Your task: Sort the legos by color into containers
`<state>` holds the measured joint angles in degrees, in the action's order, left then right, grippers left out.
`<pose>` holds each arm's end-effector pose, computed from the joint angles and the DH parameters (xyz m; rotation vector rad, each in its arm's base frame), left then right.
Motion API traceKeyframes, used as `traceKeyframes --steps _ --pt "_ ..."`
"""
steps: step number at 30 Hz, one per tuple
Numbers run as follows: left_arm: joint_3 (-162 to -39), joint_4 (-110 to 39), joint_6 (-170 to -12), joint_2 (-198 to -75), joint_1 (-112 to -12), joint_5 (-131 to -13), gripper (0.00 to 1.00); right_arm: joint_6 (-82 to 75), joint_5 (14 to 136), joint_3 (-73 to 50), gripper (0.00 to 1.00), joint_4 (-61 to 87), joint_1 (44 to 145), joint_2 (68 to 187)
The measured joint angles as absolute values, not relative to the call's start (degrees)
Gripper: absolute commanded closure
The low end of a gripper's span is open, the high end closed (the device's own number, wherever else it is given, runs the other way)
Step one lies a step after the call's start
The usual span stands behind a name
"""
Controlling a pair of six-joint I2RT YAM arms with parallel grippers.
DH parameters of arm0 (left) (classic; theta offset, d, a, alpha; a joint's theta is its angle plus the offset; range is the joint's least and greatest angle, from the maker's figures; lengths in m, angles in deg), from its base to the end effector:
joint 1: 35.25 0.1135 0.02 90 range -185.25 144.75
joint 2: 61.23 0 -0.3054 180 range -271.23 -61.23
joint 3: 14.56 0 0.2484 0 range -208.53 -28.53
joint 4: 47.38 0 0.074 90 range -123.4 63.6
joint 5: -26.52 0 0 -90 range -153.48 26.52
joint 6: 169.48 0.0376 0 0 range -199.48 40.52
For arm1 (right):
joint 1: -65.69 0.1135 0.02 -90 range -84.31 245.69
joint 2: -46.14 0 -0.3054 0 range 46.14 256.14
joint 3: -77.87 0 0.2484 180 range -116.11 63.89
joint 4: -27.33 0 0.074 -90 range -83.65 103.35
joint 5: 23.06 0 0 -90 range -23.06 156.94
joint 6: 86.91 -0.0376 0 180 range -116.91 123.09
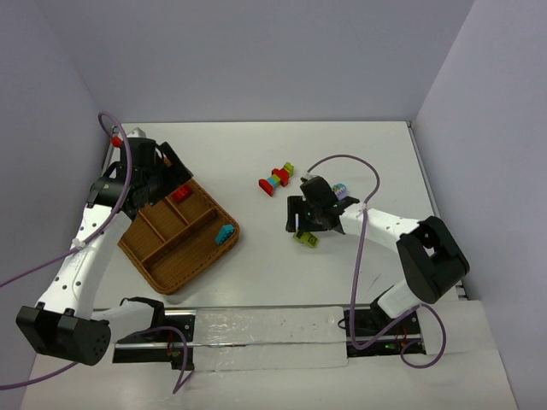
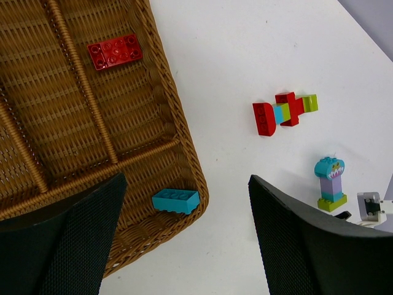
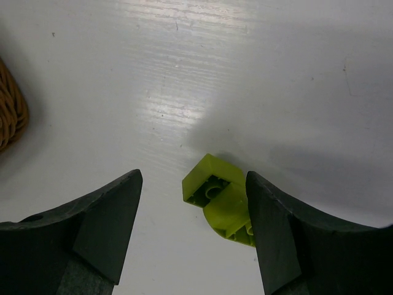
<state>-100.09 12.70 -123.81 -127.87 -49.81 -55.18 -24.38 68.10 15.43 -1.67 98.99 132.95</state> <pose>0.2120 -0.0495 0.4011 -0.6660 2.2101 -0.3688 0.2469 0.1631 0.2264 -0.1389 2.5595 0.4515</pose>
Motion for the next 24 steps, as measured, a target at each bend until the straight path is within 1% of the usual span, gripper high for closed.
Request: traceKeyframes --steps 7,12,15,17,18,21,24 --pt "-99.37 12.63 -122.66 -127.56 -49.81 -56.31 0.12 -22.17 69.00 14.82 0.12 -4.15 98.88 132.95" --pt "-99.25 12.57 -122.02 -127.52 -49.81 -57.58 0.11 -20.16 73.55 15.14 0.11 -4.81 98.88 132.78" --pt "-99.12 12.38 -121.62 -127.52 -49.84 -58.64 0.11 -19.92 75.65 16.69 0.13 -4.59 98.94 131.96" --pt "-99.07 12.39 -121.35 -127.52 -49.84 -59.16 0.11 -19.93 75.77 17.60 0.20 -4.69 99.26 131.65" --pt "-99.06 12.39 -121.19 -127.52 -49.86 -59.30 0.11 -19.93 75.50 17.92 0.21 -4.83 99.52 131.62" --pt "-99.06 12.36 -120.88 -127.52 -49.90 -59.45 0.11 -19.97 72.18 18.05 0.25 -5.78 101.40 131.62" --pt "-99.06 12.37 -120.76 -127.52 -49.90 -59.46 0.11 -20.00 68.83 18.05 0.33 -6.57 103.54 131.66"
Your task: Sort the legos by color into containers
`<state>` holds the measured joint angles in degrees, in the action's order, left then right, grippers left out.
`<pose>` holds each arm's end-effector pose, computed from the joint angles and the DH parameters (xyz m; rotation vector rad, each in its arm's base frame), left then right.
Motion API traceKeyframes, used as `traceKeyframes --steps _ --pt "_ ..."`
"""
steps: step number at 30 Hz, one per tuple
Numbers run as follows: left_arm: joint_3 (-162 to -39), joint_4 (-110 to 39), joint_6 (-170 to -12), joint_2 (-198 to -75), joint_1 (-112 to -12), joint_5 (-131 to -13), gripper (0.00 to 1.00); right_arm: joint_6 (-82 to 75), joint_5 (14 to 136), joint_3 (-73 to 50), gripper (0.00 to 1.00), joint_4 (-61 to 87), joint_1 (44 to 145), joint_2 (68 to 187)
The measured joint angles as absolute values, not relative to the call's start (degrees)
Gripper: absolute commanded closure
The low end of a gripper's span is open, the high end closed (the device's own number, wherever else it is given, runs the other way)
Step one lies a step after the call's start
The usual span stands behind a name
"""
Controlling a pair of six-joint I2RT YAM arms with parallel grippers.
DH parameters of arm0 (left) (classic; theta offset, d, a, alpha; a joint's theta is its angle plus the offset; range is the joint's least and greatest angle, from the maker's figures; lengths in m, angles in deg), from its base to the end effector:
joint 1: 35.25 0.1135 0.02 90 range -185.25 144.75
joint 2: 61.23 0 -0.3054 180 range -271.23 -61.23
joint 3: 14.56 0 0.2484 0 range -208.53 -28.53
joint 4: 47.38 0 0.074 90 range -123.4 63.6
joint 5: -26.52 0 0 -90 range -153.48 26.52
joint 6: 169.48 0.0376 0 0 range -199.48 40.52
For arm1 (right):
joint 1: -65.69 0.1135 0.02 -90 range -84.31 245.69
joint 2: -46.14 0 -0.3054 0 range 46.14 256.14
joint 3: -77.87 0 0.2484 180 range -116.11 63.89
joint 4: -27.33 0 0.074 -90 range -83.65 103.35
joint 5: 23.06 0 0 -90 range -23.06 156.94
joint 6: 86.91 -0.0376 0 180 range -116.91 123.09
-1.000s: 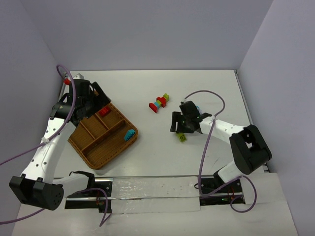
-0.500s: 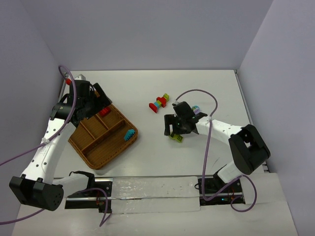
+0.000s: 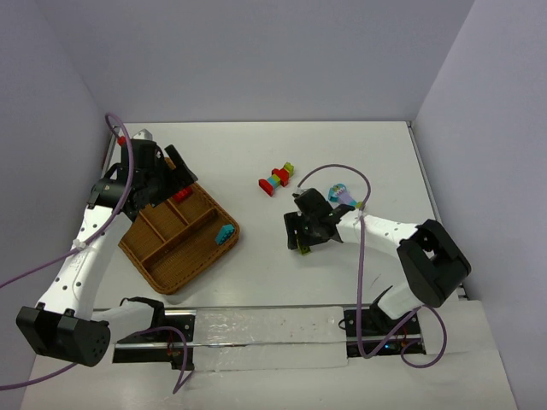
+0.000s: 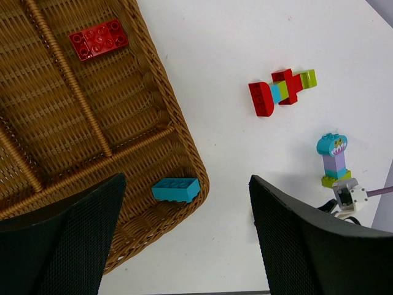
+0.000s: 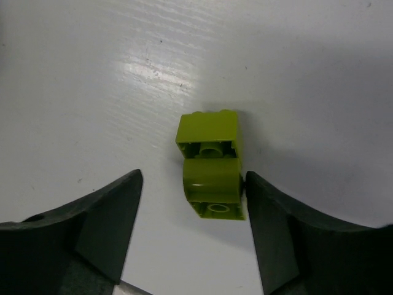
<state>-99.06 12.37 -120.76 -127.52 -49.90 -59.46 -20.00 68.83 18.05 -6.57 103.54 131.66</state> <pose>0.2102 -0.0522 0.3968 -0.5725 2.2591 -0.4195 0.2175 0.1706 0.2140 -0.3550 2.6479 0.4061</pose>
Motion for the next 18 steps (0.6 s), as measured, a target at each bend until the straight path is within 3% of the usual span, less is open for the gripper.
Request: traceKeyframes --steps 4,9,14,18 --pt "-99.06 12.32 -120.70 -127.54 -49.90 -60.43 0.11 -20.53 65.10 18.05 0.34 -7.48 105.35 131.66" --pt "-99.06 12.11 -120.74 -127.69 -49.92 -61.51 0.09 -21.74 59.44 18.05 0.45 -8.93 107.50 131.66" --pt "-99.06 11.89 -120.75 -128.74 -50.02 -62.78 0.09 -22.82 56.61 18.17 0.76 -9.22 109.56 131.61" --pt "-99.02 9.49 -120.78 -129.10 -50.67 -65.58 0.07 -23.04 57.49 18.46 0.93 -8.61 110.02 131.34"
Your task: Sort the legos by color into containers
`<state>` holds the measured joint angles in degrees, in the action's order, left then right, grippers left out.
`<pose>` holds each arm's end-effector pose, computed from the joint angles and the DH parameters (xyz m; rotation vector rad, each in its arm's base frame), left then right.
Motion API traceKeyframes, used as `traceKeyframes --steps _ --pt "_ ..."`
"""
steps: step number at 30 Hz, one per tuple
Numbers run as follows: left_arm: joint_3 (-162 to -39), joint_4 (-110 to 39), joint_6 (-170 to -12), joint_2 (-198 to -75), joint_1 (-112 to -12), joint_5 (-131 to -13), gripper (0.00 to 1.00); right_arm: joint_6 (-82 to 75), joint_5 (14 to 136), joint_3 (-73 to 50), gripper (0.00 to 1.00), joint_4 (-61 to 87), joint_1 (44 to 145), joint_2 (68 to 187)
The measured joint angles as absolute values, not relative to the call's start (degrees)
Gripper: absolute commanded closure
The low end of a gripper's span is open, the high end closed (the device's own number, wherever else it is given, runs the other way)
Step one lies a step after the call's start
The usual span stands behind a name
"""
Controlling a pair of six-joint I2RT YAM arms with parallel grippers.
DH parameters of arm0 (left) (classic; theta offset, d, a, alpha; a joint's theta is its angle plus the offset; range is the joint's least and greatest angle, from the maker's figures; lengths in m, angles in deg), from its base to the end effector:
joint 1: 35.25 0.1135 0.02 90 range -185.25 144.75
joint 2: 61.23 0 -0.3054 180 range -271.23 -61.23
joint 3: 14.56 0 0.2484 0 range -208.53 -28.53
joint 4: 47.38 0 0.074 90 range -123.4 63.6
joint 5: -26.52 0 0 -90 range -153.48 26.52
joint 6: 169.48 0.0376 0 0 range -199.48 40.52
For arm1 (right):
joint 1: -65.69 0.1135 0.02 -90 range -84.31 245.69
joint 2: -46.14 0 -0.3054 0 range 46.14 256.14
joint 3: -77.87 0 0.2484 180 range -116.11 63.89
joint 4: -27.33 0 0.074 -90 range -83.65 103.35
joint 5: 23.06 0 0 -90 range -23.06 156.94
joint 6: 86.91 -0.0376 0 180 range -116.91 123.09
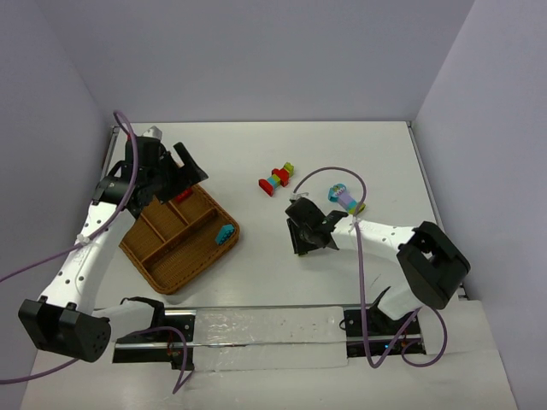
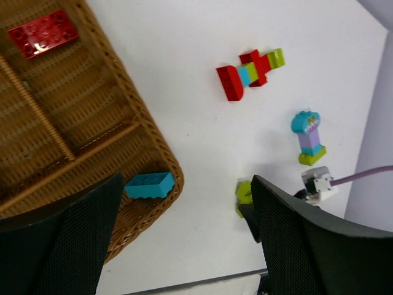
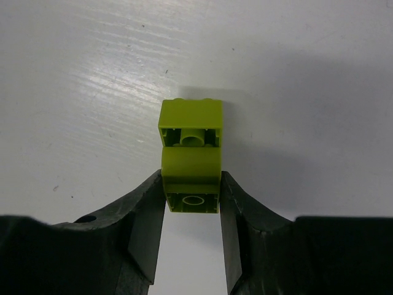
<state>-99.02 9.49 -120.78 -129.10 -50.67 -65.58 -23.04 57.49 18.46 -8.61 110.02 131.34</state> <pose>0.2196 -0.0620 0.3952 -0.5039 2.2815 -0.5519 0.1980 0.1848 0.2119 -0.3630 2.6137 0.2051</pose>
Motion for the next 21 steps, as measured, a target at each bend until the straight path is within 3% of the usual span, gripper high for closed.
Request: traceKeyframes --steps 5,10,12,15,17,21 --pt "-98.64 5.99 -120.72 -129.09 -51.19 -69.95 0.08 -22.72 60.16 19.59 0.97 -7.74 110.18 127.77" --pt "-96.79 1.75 -120.39 -130.11 -54.02 -75.34 0.09 -20.82 65.63 21.89 0.97 -3.63 110.18 116.11" --pt "-96.04 0.37 -120.09 -130.76 -56.18 -77.89 0.15 -20.04 67.82 23.01 0.98 -1.55 110.18 110.44" --pt "-95.95 -1.34 -119.18 -132.18 -60.02 -80.90 0.16 -19.27 69.38 22.95 0.98 1.03 110.20 105.53" --pt "-95.84 -2.59 -118.73 -132.65 -62.55 -82.07 0.16 -18.91 69.59 22.68 0.99 2.19 110.20 105.30" --pt "-95.82 -4.79 -117.72 -133.37 -67.31 -83.54 0.26 -18.87 70.97 22.82 0.99 2.42 110.20 106.17"
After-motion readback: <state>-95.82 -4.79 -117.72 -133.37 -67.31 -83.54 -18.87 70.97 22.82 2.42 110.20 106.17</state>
